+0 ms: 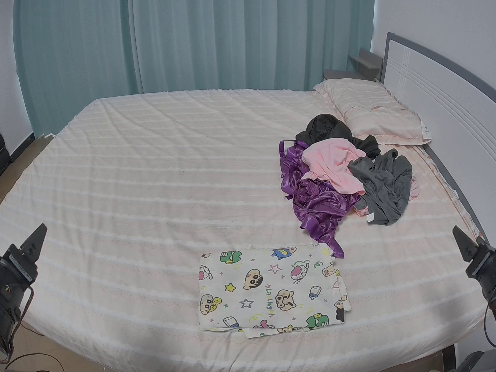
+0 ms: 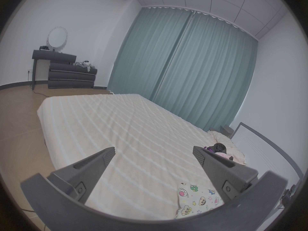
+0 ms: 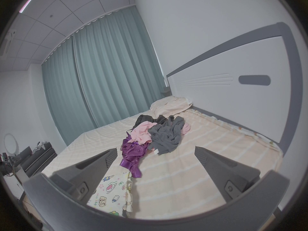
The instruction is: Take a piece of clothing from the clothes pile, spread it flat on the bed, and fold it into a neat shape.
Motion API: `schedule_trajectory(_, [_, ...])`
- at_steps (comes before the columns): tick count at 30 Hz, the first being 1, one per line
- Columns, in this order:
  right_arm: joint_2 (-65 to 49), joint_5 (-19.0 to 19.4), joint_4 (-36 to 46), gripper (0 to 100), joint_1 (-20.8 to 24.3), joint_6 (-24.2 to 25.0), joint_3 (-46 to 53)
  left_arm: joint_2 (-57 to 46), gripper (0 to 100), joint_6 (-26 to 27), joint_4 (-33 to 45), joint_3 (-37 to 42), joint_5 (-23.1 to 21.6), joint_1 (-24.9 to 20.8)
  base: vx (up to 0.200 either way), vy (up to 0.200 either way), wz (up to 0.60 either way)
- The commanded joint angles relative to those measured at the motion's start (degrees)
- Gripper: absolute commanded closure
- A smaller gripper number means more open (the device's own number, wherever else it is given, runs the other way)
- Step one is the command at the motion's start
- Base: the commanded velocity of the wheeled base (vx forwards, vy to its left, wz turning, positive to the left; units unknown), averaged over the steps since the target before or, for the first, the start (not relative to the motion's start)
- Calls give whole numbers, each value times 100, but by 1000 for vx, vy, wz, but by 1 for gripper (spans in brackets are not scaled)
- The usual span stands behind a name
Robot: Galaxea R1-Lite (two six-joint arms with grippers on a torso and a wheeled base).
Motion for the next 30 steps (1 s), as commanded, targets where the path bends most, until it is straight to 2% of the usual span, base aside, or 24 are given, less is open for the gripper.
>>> schedule_trajectory(1, [-2074,-78,1023,0,-431,-434,355,-1562,0,662,273,521,78,380,0,0,0])
schedule_trajectory(5, [-2970,-17,1946,0,-730,-610,355,-2195,0,1295,282,724,69,644,0,0,0])
schedule_trajectory(8, [-3436,1,2438,0,-1029,-750,355,-2512,0,1418,299,768,60,670,0,0,0])
schedule_trajectory(12, [-3981,150,2711,0,-1319,-1119,355,-2626,0,1471,361,794,69,723,0,0,0])
schedule_trajectory(15, [-4491,387,3124,0,-1714,-1506,355,-2863,0,1796,466,803,69,987,0,0,0])
schedule_trajectory(19, [-4983,713,3739,0,-2110,-1708,232,-3250,0,2350,607,803,69,1136,0,0,0])
schedule_trajectory(23, [-4983,563,3862,0,-2110,-1796,144,-3848,0,2657,871,759,43,1075,0,0,0])
schedule_trajectory(25, [-4983,423,3888,0,-2110,-1875,240,-4059,0,2737,1503,636,69,996,0,0,0])
schedule_trajectory(26, [-4983,423,3888,0,-2110,-1875,240,-4059,0,2737,1503,636,69,996,0,0,0])
schedule_trajectory(28, [-4983,176,4099,0,-2110,-2113,355,-4059,0,2851,2048,451,183,1031,0,0,0])
schedule_trajectory(30, [-4983,18,4170,0,-2110,-2130,346,-4059,0,2991,2321,258,227,1031,0,0,0])
